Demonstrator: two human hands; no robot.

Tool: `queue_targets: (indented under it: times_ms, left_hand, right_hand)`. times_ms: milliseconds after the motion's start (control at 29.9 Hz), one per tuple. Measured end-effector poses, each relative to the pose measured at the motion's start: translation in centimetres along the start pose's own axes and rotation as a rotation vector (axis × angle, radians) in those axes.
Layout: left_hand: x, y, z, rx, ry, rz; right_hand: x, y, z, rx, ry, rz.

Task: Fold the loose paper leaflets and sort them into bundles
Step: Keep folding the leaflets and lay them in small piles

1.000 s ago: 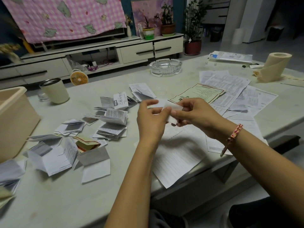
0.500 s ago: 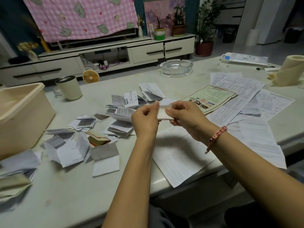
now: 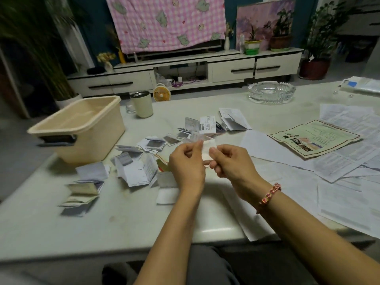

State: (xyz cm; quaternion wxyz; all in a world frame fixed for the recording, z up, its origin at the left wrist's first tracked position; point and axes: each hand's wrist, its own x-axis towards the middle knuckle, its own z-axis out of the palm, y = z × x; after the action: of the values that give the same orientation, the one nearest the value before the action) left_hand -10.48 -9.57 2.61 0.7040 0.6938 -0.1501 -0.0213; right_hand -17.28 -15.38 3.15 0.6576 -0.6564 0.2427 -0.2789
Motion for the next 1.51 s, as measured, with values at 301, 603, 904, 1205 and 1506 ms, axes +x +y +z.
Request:
queue_targets:
  times_ms: [301,603,904,1205,1506]
  left_hand:
    - [-1.6,-3.4,-9.5,0.031,-0.127,-0.308]
    - [-0.4,-3.6,-16.0,0.541,-0.05,-0.133]
    - [-0.5,-6.5,-16.8,0.859,0.085,0.232]
    - [-1.2,-0.8,-10.5,0.515,0.138,0.489]
    - [-4.2,4.7,7.7,0.317,-0.504,0.104]
  right_hand:
    - [-1.7,1.5,3.5,-0.237,-0.356,0.103]
    - [-1.9,1.7,3.3,-0.382,-0.319,0.097]
    - [-1.8,1.3,2.2,-0.415,-0.301,0.086]
    - [-0.2,-0.2,-1.6,-0.339,-0.169,0.102]
    - [4.5,1.1,-12.4,-1.001,0.289,-0.021]
